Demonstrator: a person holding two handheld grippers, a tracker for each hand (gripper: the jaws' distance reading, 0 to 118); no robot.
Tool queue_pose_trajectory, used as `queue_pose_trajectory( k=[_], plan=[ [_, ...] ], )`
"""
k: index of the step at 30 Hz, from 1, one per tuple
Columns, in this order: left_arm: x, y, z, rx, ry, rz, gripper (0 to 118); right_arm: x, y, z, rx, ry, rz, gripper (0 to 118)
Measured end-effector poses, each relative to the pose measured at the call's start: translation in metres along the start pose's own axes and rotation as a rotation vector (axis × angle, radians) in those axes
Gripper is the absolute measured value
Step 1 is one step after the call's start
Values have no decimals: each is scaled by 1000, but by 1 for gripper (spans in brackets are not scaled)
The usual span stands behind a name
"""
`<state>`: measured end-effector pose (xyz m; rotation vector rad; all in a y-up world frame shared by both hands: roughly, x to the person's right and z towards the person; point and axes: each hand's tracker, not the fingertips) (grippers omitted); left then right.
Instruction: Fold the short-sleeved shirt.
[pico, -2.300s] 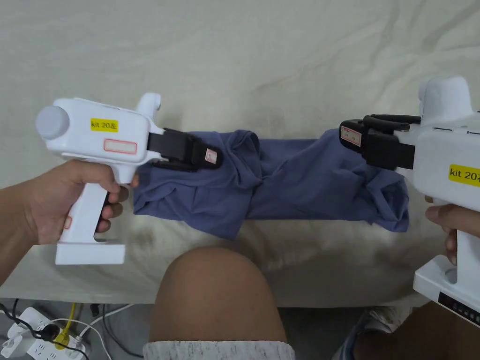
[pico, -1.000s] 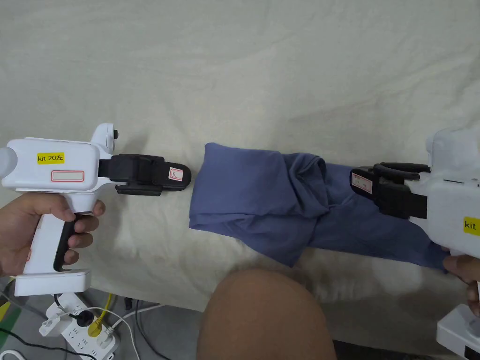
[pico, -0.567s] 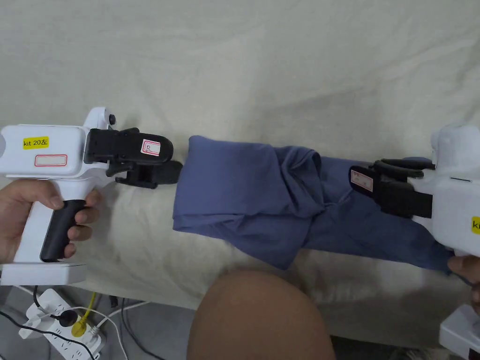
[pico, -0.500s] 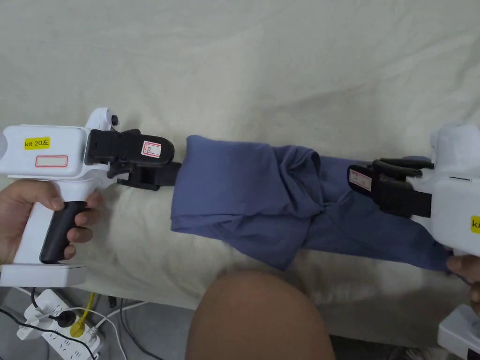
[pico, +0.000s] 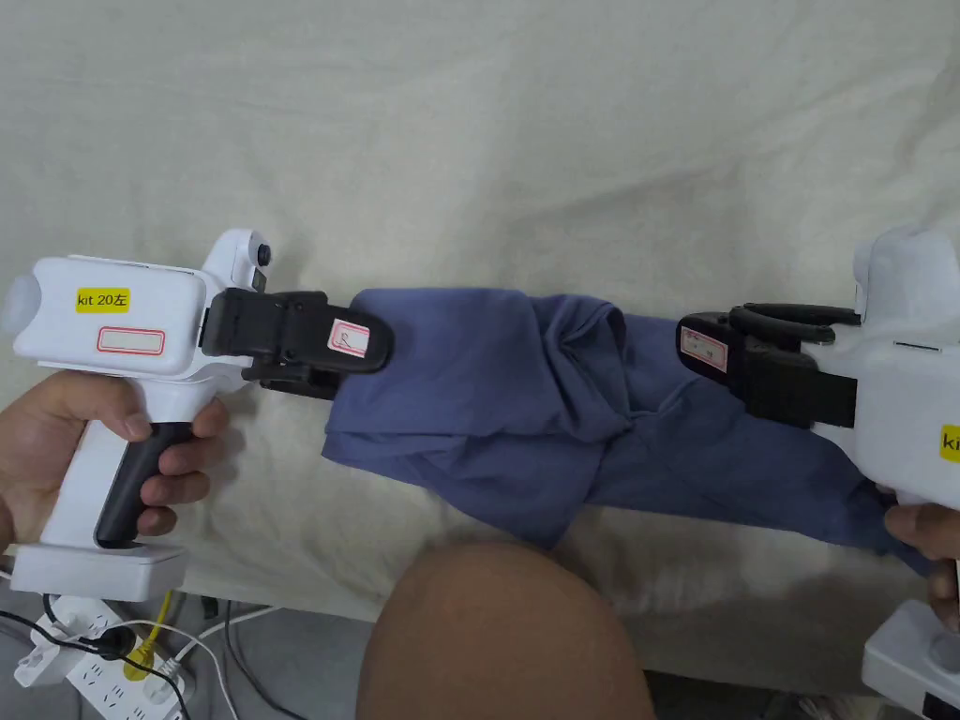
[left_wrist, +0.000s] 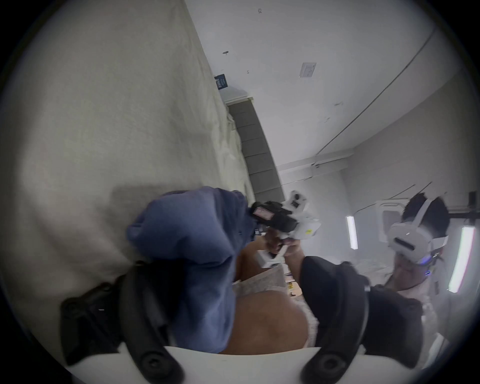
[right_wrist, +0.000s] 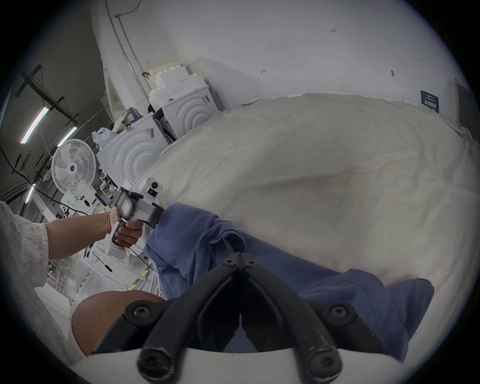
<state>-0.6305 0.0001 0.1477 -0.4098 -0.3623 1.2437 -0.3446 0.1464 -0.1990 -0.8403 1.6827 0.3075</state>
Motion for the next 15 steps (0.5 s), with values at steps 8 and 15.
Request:
queue_pose_trajectory(
  k=[8, 15],
  plan=[
    [12, -14, 3, 31, 256, -56, 12, -4, 1, 10, 22, 3, 10, 0],
    [31, -21, 16, 71, 294, -51, 12, -6, -1, 22, 39, -2, 13, 0]
  ],
)
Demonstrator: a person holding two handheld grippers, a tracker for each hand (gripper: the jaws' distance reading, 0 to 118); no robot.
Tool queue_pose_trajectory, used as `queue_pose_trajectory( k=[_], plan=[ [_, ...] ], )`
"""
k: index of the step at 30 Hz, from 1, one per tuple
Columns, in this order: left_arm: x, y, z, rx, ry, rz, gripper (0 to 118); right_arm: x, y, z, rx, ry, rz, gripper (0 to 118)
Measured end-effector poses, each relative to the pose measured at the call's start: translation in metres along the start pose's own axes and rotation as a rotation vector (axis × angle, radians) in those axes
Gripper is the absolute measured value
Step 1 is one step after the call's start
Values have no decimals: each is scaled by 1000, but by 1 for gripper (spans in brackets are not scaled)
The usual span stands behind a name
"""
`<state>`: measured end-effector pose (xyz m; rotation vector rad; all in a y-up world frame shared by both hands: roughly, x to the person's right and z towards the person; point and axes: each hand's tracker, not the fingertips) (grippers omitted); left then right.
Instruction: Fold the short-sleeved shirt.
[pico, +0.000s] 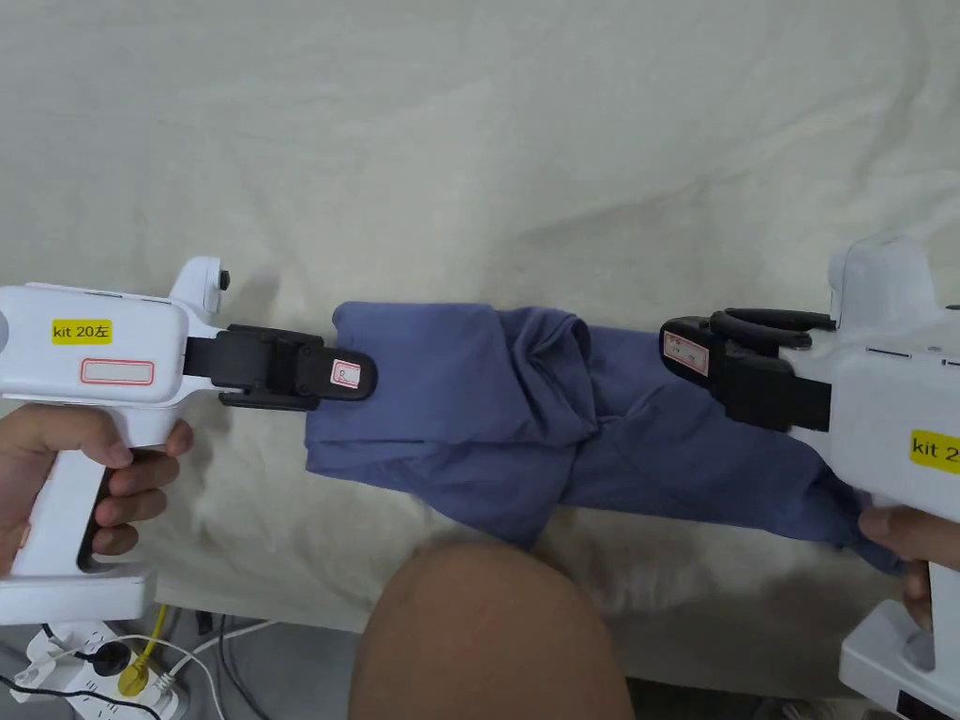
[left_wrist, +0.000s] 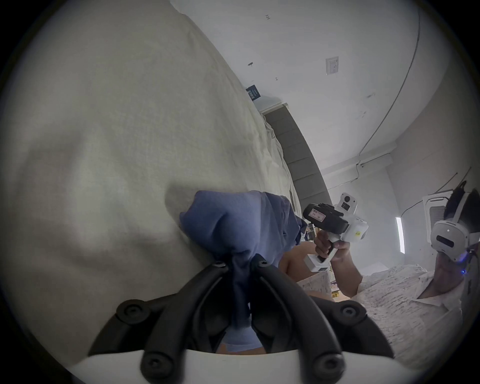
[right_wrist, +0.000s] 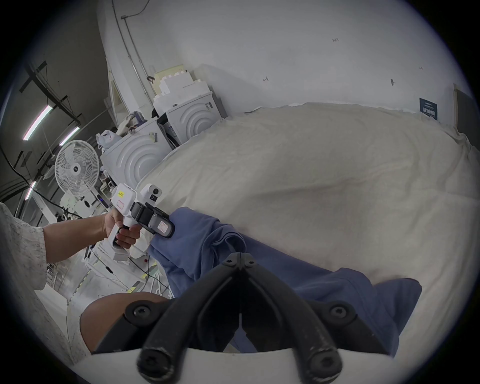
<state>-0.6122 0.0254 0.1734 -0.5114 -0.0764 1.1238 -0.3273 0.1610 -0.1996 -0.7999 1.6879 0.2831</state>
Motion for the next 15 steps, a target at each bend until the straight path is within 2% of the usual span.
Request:
queue_pose_trajectory(
  k=[6, 8, 9, 15],
  plan=[
    [11, 4, 19, 34, 95, -29, 11, 1, 1, 14, 19, -6, 7, 0],
    [13, 4, 29, 30, 74, -18, 11, 2, 2, 17, 28, -10, 7, 0],
    [16, 6, 32, 35, 127, -38, 11, 3, 3, 20, 32, -12, 8, 0],
    [41, 12, 59, 54, 197, -27, 10, 10, 2, 34, 69, -7, -2, 0]
  ],
)
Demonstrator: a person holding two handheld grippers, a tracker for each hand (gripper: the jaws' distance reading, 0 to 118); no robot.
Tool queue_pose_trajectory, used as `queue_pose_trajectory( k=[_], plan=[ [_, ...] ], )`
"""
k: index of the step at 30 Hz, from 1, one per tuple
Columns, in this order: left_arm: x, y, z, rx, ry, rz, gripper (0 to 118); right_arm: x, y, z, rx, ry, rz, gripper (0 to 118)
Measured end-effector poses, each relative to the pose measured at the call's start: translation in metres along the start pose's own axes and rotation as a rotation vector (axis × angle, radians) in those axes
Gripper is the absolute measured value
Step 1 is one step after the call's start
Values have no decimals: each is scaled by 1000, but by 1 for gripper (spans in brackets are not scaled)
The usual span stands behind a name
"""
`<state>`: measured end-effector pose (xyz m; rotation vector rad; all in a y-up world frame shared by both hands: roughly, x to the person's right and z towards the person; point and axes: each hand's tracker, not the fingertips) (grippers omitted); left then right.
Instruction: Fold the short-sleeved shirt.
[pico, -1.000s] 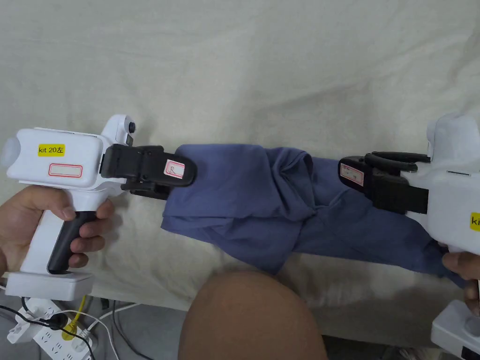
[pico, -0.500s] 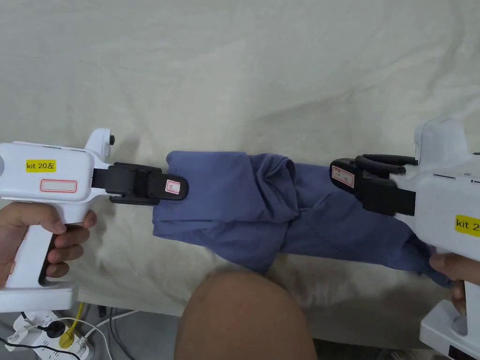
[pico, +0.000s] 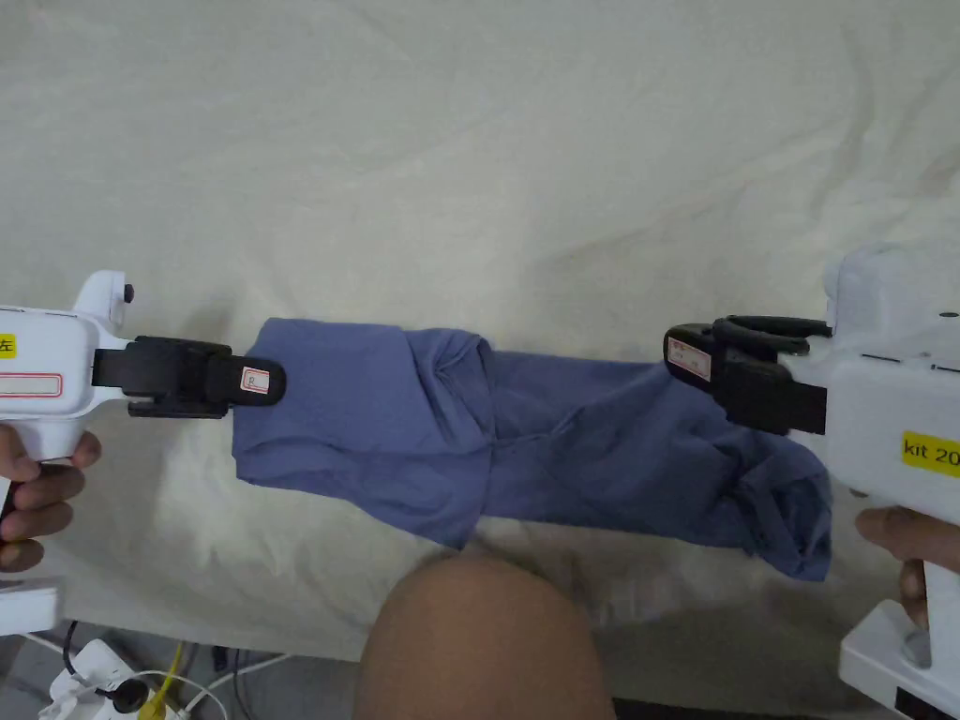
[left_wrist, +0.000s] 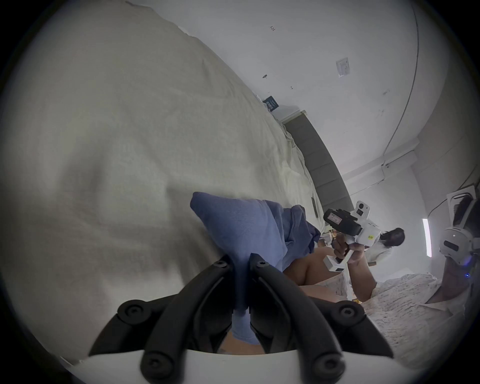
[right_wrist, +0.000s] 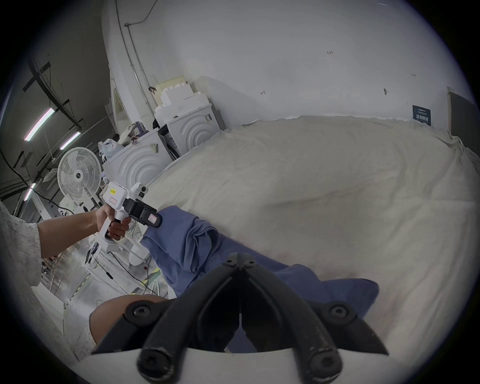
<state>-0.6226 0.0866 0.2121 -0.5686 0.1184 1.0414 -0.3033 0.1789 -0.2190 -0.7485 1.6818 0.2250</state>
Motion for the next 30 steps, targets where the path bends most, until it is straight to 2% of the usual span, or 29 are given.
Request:
queue_pose_trajectory(
  k=[5, 15, 22, 30],
  plan=[
    [51, 5, -4, 24, 31, -61, 10, 6, -2, 10, 26, 7, -8, 0],
    [168, 12, -59, -5, 9, -169, 10, 21, -3, 42, 88, 26, -22, 0],
    [199, 18, -126, -118, 56, -183, 10, 28, -6, 70, 139, 27, -36, 0],
    [218, 10, -223, -260, 91, -227, 10, 38, -9, 96, 170, -20, -45, 0]
  ],
)
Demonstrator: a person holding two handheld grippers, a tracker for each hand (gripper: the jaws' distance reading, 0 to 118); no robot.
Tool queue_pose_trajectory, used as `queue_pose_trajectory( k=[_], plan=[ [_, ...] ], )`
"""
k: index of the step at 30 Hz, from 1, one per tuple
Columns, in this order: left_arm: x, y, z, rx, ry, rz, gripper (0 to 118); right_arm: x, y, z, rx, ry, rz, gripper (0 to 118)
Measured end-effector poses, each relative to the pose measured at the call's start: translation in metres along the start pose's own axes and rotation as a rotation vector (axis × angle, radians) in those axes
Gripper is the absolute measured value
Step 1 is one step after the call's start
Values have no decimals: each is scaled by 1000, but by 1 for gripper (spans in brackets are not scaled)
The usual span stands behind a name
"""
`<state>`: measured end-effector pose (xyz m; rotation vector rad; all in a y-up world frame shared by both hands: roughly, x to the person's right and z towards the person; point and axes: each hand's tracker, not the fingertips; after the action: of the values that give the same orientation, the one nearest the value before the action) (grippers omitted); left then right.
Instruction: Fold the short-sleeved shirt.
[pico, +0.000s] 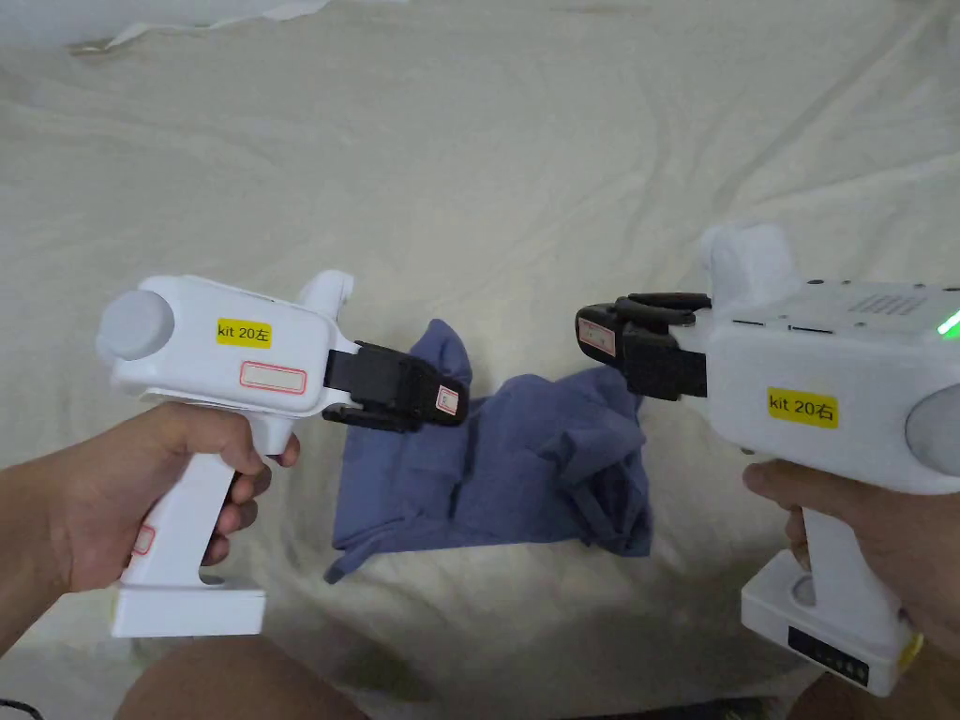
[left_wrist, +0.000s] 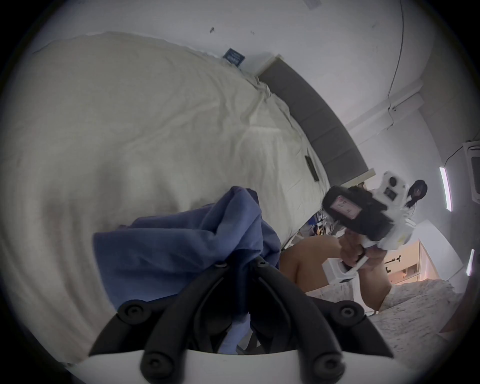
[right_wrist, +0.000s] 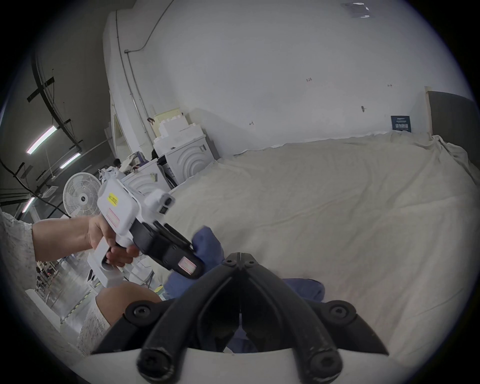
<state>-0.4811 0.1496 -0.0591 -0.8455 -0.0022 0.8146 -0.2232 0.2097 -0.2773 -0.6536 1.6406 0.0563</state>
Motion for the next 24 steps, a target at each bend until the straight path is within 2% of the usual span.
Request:
queue_pose_trajectory(
  k=[7, 8, 9, 11, 12, 13, 15, 16, 20, 24],
  plan=[
    [-1, 1, -46, -28, -55, 24, 12, 6, -2, 12, 4, -37, -6, 0],
    [-2, 0, -50, -29, -46, 18, 14, 6, -2, 14, 4, -42, -6, 0],
    [-4, -1, -53, -27, -46, 24, 20, 6, -2, 15, 4, -44, -8, 0],
    [-9, -3, -56, -32, -125, 76, 23, 5, -2, 15, 4, -51, -9, 0],
    [-10, -4, -56, -31, -172, 91, 30, 5, -2, 15, 3, -54, -9, 0],
    [-9, -5, -55, -19, -209, 90, 46, 5, -2, 15, 3, -55, -9, 0],
    [-1, -7, -49, 20, -250, 61, 89, 2, -2, 15, 2, -60, -7, 0],
    [4, -7, -42, 24, -272, 30, 99, 0, -2, 16, 4, -63, -6, 0],
    [18, -8, 4, 104, -318, -89, 101, 0, -3, 18, 6, -65, 1, 0],
    [15, -13, 36, 110, -204, -154, 100, -8, -4, 21, 14, -65, 1, 0]
  ],
)
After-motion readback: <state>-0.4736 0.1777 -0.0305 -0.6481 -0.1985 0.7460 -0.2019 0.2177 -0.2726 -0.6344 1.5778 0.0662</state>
